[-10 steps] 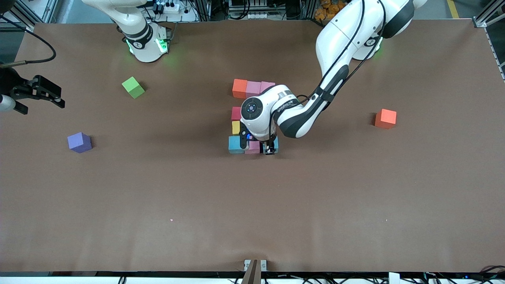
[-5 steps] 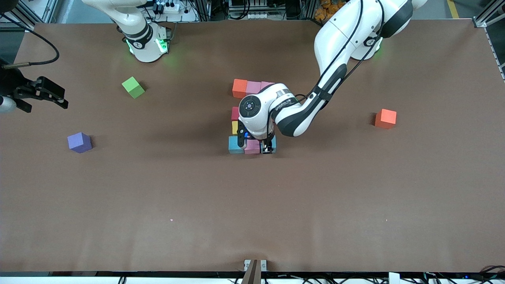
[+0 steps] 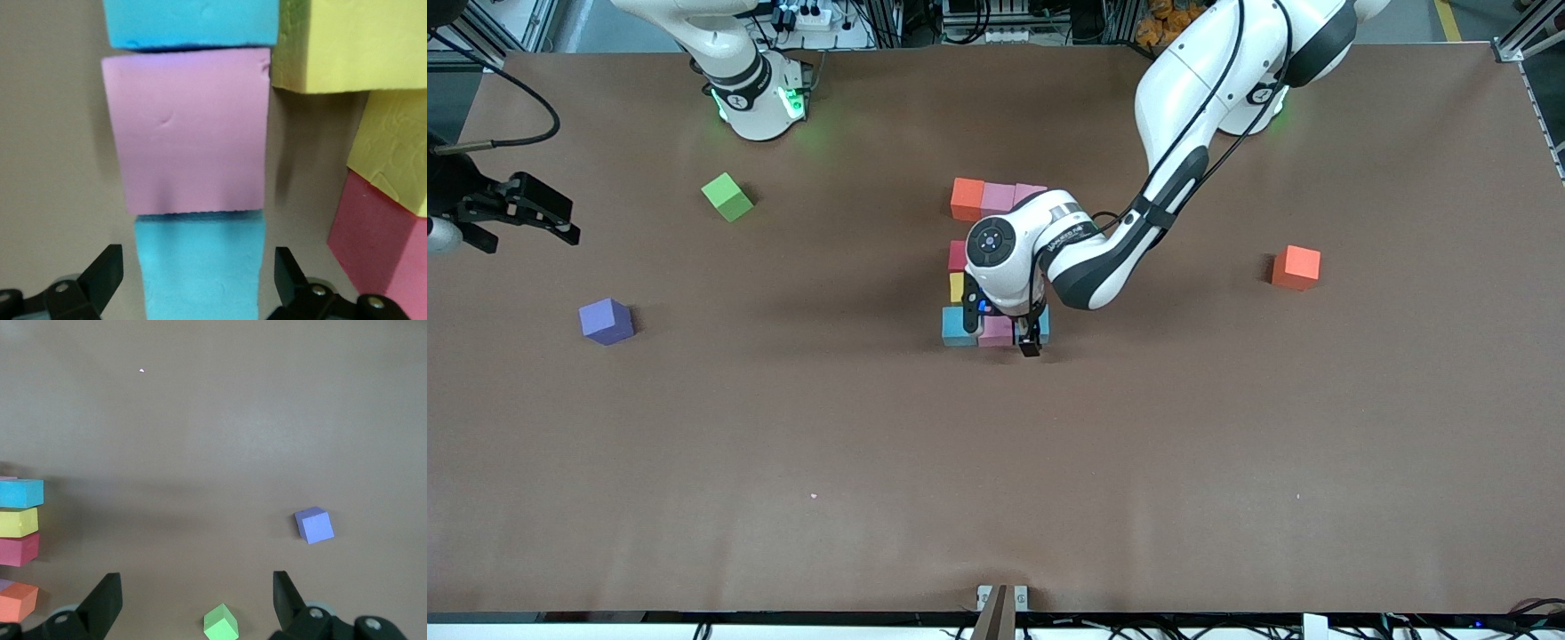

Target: Form number 2 with 11 blocks

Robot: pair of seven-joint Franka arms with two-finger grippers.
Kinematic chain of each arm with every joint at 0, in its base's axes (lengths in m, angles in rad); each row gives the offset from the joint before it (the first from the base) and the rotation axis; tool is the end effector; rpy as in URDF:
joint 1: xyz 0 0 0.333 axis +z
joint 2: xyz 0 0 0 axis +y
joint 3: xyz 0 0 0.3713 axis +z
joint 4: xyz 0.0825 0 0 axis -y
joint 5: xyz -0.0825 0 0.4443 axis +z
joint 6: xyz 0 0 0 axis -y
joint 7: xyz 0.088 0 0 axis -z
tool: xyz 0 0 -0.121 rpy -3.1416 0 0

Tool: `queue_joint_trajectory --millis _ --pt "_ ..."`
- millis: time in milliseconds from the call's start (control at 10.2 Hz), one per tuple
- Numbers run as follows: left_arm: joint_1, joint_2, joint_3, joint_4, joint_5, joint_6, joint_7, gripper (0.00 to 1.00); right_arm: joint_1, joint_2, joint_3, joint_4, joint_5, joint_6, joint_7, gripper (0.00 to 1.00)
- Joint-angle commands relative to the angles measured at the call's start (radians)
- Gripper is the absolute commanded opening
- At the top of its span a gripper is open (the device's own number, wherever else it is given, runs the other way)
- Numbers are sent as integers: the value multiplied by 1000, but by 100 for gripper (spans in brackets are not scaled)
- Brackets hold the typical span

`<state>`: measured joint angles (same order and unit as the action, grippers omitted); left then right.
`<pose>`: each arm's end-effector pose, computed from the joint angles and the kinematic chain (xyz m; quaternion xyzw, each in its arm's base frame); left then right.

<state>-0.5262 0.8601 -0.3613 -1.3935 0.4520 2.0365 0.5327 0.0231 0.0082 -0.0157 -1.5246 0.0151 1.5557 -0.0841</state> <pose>0.5701 -0.5632 0.1882 -0.7073 0.7009 0.0655 0.0653 0.6171 0.0065 0.6840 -0.9989 -0.0459 -0.0117 0.0070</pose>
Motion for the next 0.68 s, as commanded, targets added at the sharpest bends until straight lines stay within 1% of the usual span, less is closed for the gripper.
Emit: queue_joint_trajectory --millis 0,196,294,391,587 --pt "0 -58 -10 2 -28 -45 0 100 -3 3 5 18 -12 -16 18 100" --pt "8 -125 -33 -2 -79 -137 -5 100 -8 0 -1 18 -12 -19 11 100" --pt "20 -163 -33 -2 -99 -169 -4 100 -9 -1 -4 18 -12 -17 9 100" --pt "50 -211 -33 -2 -128 -200 -3 100 -12 4 -4 18 -14 -11 9 100" --pt "150 -309 -33 -2 -186 -249 -10 100 -11 13 -3 18 -14 9 17 100"
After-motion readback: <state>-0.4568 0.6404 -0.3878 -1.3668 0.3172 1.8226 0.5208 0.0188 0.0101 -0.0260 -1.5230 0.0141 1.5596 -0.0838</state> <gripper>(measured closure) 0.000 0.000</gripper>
